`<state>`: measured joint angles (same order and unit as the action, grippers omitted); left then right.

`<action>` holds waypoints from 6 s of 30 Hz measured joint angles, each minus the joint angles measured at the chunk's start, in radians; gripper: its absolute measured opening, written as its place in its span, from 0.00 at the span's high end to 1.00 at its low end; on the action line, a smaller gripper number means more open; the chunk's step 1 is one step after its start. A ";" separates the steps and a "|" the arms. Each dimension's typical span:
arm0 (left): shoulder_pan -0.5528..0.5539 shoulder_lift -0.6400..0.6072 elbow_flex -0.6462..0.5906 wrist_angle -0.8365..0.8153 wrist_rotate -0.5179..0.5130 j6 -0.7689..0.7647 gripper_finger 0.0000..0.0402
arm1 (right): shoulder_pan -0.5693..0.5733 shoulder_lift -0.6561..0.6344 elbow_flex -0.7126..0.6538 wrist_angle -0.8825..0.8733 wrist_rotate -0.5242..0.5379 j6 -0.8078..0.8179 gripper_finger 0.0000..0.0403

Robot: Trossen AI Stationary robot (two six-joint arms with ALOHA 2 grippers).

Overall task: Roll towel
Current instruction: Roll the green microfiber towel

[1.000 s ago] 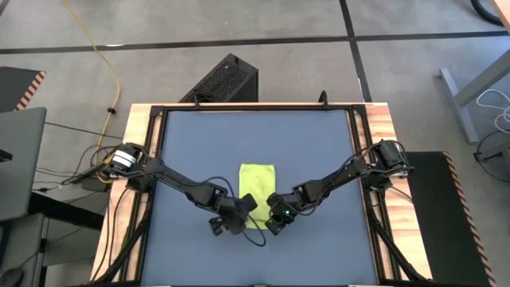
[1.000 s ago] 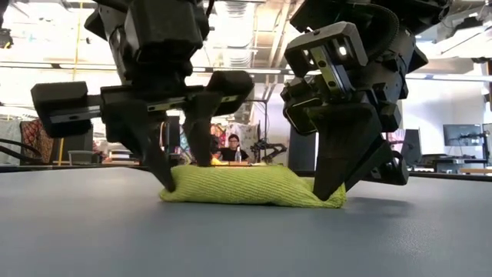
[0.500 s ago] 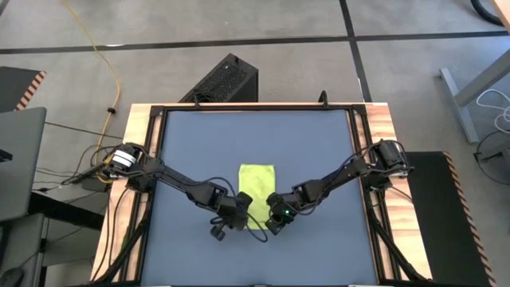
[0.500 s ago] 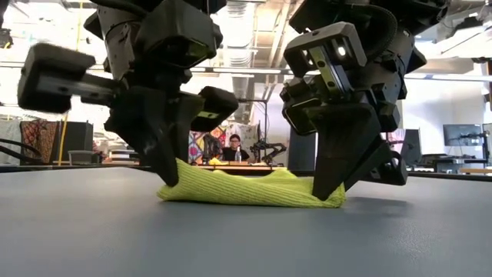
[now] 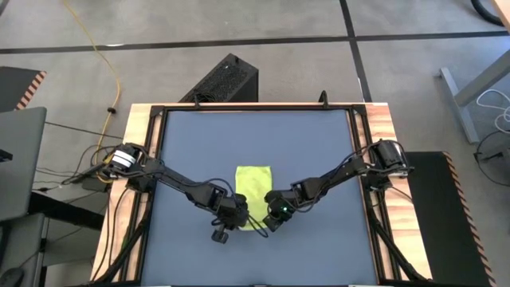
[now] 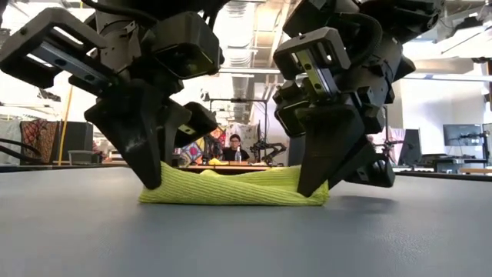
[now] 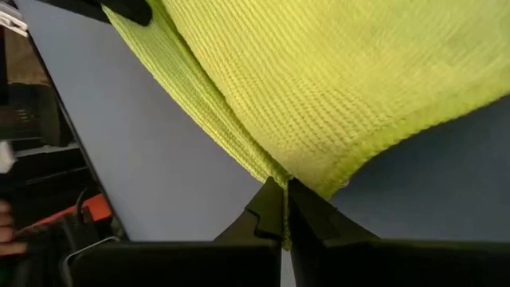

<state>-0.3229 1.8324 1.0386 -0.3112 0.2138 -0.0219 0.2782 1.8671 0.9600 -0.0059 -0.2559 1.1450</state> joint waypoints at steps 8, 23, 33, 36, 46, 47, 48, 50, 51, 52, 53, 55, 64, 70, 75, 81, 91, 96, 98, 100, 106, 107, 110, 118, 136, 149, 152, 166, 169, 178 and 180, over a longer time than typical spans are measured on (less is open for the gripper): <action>-0.003 0.002 -0.004 0.033 0.006 -0.064 1.00 | 0.005 0.000 -0.001 -0.022 -0.072 0.030 0.81; 0.013 0.000 -0.134 0.273 0.054 -0.222 1.00 | -0.006 -0.004 -0.002 0.015 -0.126 0.006 0.66; 0.071 0.002 -0.136 0.269 0.193 -0.200 1.00 | -0.005 -0.077 -0.004 -0.056 -0.139 -0.023 0.67; 0.089 0.002 -0.136 0.271 0.215 -0.193 1.00 | -0.003 -0.123 -0.002 -0.121 -0.091 -0.060 0.67; 0.140 0.002 -0.136 0.285 0.305 -0.181 1.00 | 0.115 -0.186 -0.002 -0.042 0.229 -0.572 0.67; 0.144 0.002 -0.136 0.285 0.307 -0.180 1.00 | 0.116 -0.183 -0.002 -0.027 0.247 -0.625 0.67; 0.147 0.002 -0.136 0.288 0.308 -0.177 1.00 | 0.115 -0.179 -0.002 -0.011 0.258 -0.686 0.67; 0.153 0.003 -0.136 0.294 0.312 -0.174 1.00 | 0.114 -0.177 -0.001 -0.005 0.262 -0.813 0.66; 0.157 0.003 -0.136 0.296 0.313 -0.174 1.00 | 0.118 -0.172 -0.001 -0.002 0.263 -0.876 0.66; 0.161 0.003 -0.136 0.297 0.315 -0.174 1.00 | 0.122 -0.164 -0.001 0.011 0.263 -0.936 0.66; 0.165 0.003 -0.136 0.298 0.320 -0.173 1.00 | 0.134 -0.161 -0.001 0.010 0.263 -0.997 0.65; 0.169 0.003 -0.136 0.298 0.326 -0.173 1.00 | 0.161 -0.158 -0.002 0.006 0.270 -1.081 0.64; 0.169 0.003 -0.136 0.303 0.331 -0.152 1.00 | 0.261 -0.144 0.000 0.028 0.576 -1.173 0.53; 0.169 0.003 -0.136 0.304 0.332 -0.145 1.00 | 0.264 -0.089 0.000 0.051 0.575 -1.173 0.50; 0.169 0.003 -0.136 0.306 0.335 -0.145 1.00 | 0.265 -0.028 0.006 0.101 0.610 -1.143 0.50; 0.169 0.003 -0.143 0.308 0.344 -0.151 1.00 | 0.264 -0.030 0.010 0.097 0.622 -1.103 0.50; 0.169 0.003 -0.143 0.321 0.339 -0.156 1.00 | 0.258 0.018 0.010 0.121 0.593 -1.064 0.50; 0.169 0.003 -0.143 0.329 0.331 -0.157 1.00 | 0.247 0.037 0.007 0.124 0.543 -0.982 0.56; 0.169 0.003 -0.143 0.329 0.331 -0.157 1.00 | 0.242 0.037 0.001 0.127 0.538 -0.962 0.61; 0.169 0.003 -0.143 0.329 0.331 -0.158 1.00 | 0.242 0.037 0.000 0.126 0.539 -0.950 0.67; 0.169 0.003 -0.143 0.329 0.357 -0.168 1.00 | 0.233 0.034 0.000 0.096 0.519 -0.834 0.92; 0.169 0.002 -0.143 0.329 0.361 -0.173 1.00 | 0.229 0.034 0.001 0.091 0.503 -0.804 0.95; 0.168 0.002 -0.144 0.330 0.372 -0.183 1.00 | 0.217 0.033 0.002 0.083 0.455 -0.709 0.95; 0.146 -0.004 -0.272 0.553 0.351 -0.366 1.00 | 0.197 0.033 -0.049 0.156 0.289 -0.439 0.95; 0.157 -0.003 -0.308 0.582 0.386 -0.789 1.00 | 0.195 0.033 -0.201 0.414 0.231 0.042 0.95; 0.257 0.001 -0.310 0.580 0.464 -0.923 0.87 | 0.140 0.032 -0.200 0.352 0.150 0.192 0.95; 0.271 0.000 -0.299 0.567 0.521 -0.910 0.87 | 0.130 0.032 -0.200 0.351 0.150 0.198 0.95; 0.209 -0.159 -0.258 0.688 0.103 -0.463 0.86 | 0.121 0.032 -0.198 0.325 0.172 0.247 0.95; 0.140 -0.161 -0.256 0.792 0.056 -0.271 0.86 | 0.119 0.032 -0.196 0.323 0.173 0.248 0.95; 0.144 -0.149 -0.256 0.755 0.109 -0.031 0.77 | 0.102 0.032 -0.195 0.323 0.174 0.247 0.94; 0.136 -0.144 -0.257 0.680 0.140 0.028 0.71 | 0.097 0.032 -0.195 0.325 0.174 0.245 0.94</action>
<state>-0.1873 1.6889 0.7820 0.3692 0.3535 0.0064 0.3749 1.8992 0.7650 0.3193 -0.0818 1.3898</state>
